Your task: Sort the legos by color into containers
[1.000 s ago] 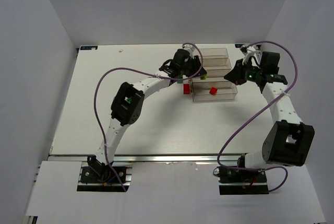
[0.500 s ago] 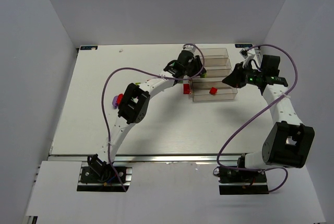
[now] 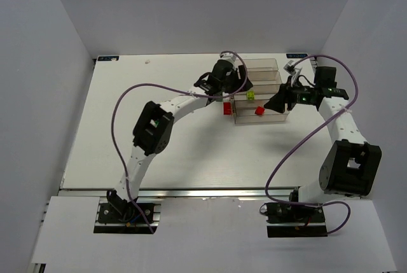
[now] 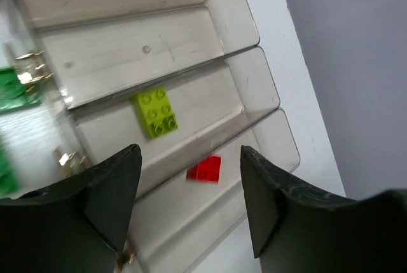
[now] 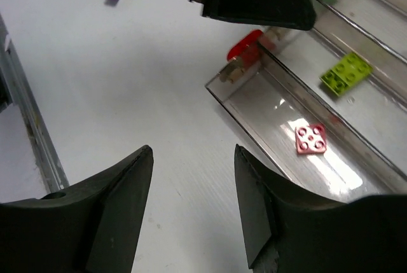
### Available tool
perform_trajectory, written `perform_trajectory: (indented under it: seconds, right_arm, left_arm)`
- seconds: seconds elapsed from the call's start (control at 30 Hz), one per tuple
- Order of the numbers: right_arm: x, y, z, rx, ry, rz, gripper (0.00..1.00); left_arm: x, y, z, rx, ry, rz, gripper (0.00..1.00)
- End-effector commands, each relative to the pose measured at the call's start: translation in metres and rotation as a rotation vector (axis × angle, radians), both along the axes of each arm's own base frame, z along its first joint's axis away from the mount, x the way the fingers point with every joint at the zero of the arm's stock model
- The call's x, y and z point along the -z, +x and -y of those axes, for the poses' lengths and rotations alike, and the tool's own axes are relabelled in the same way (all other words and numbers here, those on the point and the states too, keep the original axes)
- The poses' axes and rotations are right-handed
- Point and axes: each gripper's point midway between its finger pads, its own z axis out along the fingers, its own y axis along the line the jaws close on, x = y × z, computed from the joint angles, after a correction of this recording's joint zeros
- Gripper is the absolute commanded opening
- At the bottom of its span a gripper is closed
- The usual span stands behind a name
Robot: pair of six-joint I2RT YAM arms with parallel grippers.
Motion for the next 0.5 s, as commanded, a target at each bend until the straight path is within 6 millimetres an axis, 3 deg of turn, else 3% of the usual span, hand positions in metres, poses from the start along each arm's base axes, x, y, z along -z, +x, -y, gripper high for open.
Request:
perform_trajectory:
  seconds: [0.0, 0.03, 0.07, 0.1, 0.13, 0.17, 0.2, 0.23, 0.27, 0.3, 0.33, 0.37, 0.4, 0.43, 0.47]
  right_arm:
    - [-0.020, -0.016, -0.025, -0.222, -0.020, 0.171, 0.59]
    - [-0.014, -0.023, -0.028, -0.252, -0.049, 0.164, 0.59]
    - [-0.011, -0.029, -0.039, -0.304, -0.076, 0.186, 0.59]
    - [-0.009, -0.032, -0.049, -0.365, -0.118, 0.241, 0.59]
    - [-0.001, -0.033, -0.051, -0.380, -0.177, 0.247, 0.59]
    - [0.002, -0.039, -0.067, -0.437, -0.201, 0.268, 0.59]
    - [0.003, -0.041, -0.074, -0.464, -0.224, 0.290, 0.59]
    - [0.005, -0.037, -0.079, -0.468, -0.258, 0.312, 0.59]
    - [0.005, -0.041, -0.095, -0.503, -0.262, 0.327, 0.59]
    - [0.007, -0.042, -0.104, -0.485, -0.256, 0.291, 0.58]
    - [0.007, -0.037, -0.110, -0.465, -0.278, 0.287, 0.58]
    - [0.003, -0.037, -0.129, -0.479, -0.271, 0.310, 0.57]
    - [0.008, -0.036, -0.138, -0.475, -0.273, 0.281, 0.56]
    - [0.011, -0.034, -0.145, -0.420, -0.279, 0.214, 0.55]
    - [0.005, -0.036, -0.163, -0.420, -0.269, 0.204, 0.55]
  left_arm:
    - [-0.107, -0.017, -0.040, -0.086, -0.026, 0.173, 0.73]
    - [-0.108, -0.022, -0.053, -0.114, -0.006, 0.176, 0.72]
    - [-0.137, -0.030, -0.075, -0.176, -0.009, 0.219, 0.71]
    - [-0.106, -0.042, -0.093, -0.193, 0.058, 0.181, 0.69]
    - [-0.104, -0.050, -0.107, -0.217, 0.077, 0.175, 0.65]
    - [-0.126, -0.063, -0.125, -0.243, 0.057, 0.201, 0.61]
    - [-0.124, -0.069, -0.141, -0.280, 0.063, 0.190, 0.51]
    - [-0.090, -0.084, -0.161, -0.294, 0.115, 0.134, 0.43]
    - [-0.087, -0.093, -0.175, -0.321, 0.117, 0.117, 0.36]
    - [-0.107, -0.103, -0.199, -0.384, 0.069, 0.128, 0.22]
    - [-0.076, -0.119, -0.218, -0.406, 0.116, 0.069, 0.17]
    - [-0.073, -0.128, -0.232, -0.432, 0.118, 0.056, 0.13]
    - [-0.090, -0.138, -0.252, -0.475, 0.080, 0.077, 0.10]
    - [-0.081, -0.148, -0.269, -0.526, 0.089, 0.044, 0.10]
    - [-0.062, -0.160, -0.285, -0.554, 0.118, 0.010, 0.10]
